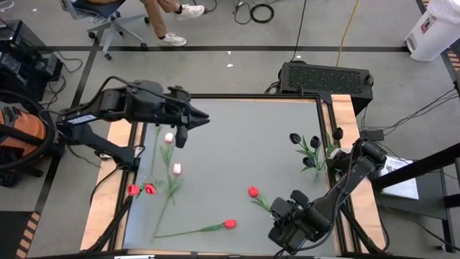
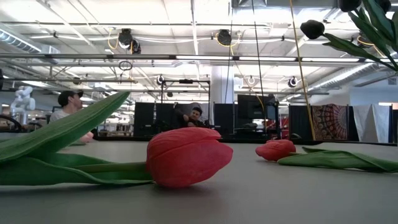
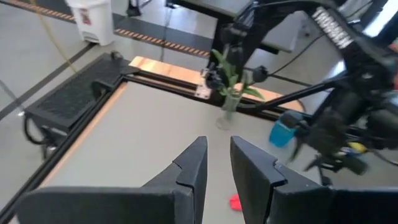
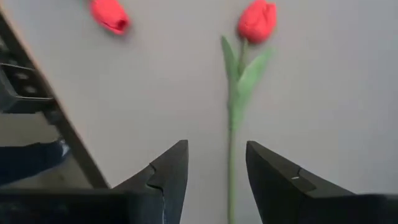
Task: Sort flowers into vase by color
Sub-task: Put the right red tulip into the left transparent vase
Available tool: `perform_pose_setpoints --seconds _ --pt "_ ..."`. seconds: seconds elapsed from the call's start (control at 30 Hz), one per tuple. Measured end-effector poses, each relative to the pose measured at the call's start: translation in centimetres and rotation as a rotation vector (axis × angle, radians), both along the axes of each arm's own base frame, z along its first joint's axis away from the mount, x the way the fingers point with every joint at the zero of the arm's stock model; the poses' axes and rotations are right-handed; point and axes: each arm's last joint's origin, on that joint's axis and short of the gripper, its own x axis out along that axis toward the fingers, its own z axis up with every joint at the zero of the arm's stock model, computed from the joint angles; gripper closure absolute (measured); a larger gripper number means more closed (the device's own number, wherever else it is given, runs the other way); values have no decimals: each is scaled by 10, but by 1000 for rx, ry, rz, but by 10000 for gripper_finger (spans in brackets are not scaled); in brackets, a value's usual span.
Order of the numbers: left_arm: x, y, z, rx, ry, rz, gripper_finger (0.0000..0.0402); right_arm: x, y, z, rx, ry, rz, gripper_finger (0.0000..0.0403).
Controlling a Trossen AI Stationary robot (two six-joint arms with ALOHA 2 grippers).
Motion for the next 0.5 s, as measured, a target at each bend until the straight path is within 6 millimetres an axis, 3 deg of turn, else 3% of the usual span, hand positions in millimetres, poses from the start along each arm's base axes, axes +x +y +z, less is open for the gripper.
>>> perform_pose_setpoints --seconds 0.5 --pt "-6 -6 2 -39 -4 -104 324 -7 -2 -52 46 15 -31 250"
